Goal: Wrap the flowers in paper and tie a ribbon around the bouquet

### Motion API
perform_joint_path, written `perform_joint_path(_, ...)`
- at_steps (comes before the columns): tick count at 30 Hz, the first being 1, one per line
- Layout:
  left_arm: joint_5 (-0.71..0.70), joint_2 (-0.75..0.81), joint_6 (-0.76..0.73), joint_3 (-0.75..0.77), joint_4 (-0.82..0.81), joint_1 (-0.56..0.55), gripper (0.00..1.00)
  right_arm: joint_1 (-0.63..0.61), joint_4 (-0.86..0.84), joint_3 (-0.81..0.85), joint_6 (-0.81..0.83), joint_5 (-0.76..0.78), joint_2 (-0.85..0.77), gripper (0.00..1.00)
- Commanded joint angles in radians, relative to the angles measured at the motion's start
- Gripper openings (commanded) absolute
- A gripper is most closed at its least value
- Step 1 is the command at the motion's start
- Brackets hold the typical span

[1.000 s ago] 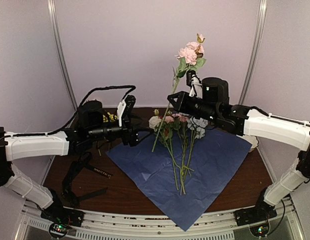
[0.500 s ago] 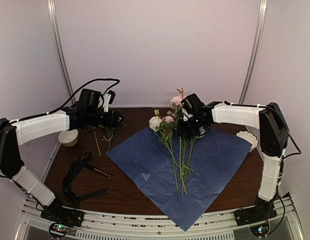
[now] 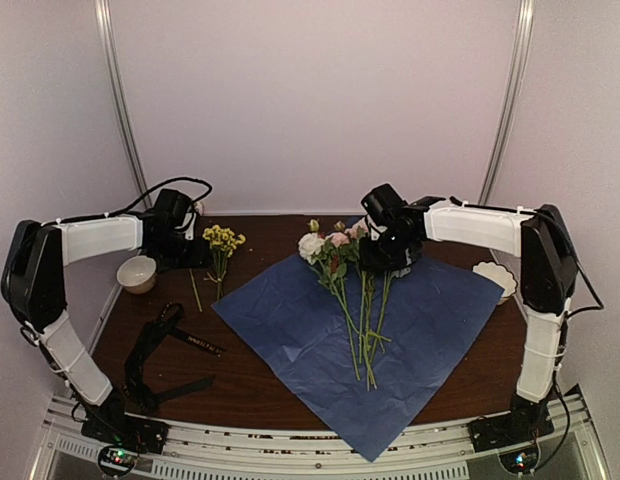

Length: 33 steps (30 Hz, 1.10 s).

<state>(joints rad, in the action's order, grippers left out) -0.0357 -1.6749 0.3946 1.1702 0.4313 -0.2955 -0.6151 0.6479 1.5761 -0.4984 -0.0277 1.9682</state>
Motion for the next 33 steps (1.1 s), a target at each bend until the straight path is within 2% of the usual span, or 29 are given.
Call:
perform_joint_path(1,0.030,-0.068,0.048,0.023,0.010,0.084,0.61,0.003,0.003,-0.053,0.022,0.047,-0.164,0.42)
perform_joint_path(8,0.088,-0.230,0.052,0.143,0.059,0.124,0.60,-0.013,-0.021,-0.174,0.036,0.029,-0.294,0.43)
perform_joint_path(14,0.045,-0.342,0.070,0.216,0.099,0.135,0.58,-0.018,-0.024,-0.235,0.045,0.027,-0.339,0.43)
perform_joint_path(19,0.077,-0.364,0.124,0.171,0.079,0.136,0.47,-0.018,-0.025,-0.254,0.048,0.026,-0.358,0.43)
perform_joint_path(23,0.080,-0.359,0.143,0.112,0.055,0.136,0.33,-0.018,-0.029,-0.249,0.058,0.027,-0.369,0.43)
perform_joint_path(27,0.068,-0.346,0.159,0.086,0.033,0.136,0.11,-0.018,-0.024,-0.233,0.075,0.028,-0.375,0.43)
perform_joint_path(28,0.062,-0.346,0.162,0.087,0.031,0.136,0.02,-0.018,-0.024,-0.231,0.078,0.030,-0.379,0.43)
perform_joint_path(33,0.063,-0.314,0.199,0.034,-0.005,0.142,0.00,-0.018,-0.027,-0.237,0.087,0.041,-0.414,0.43)
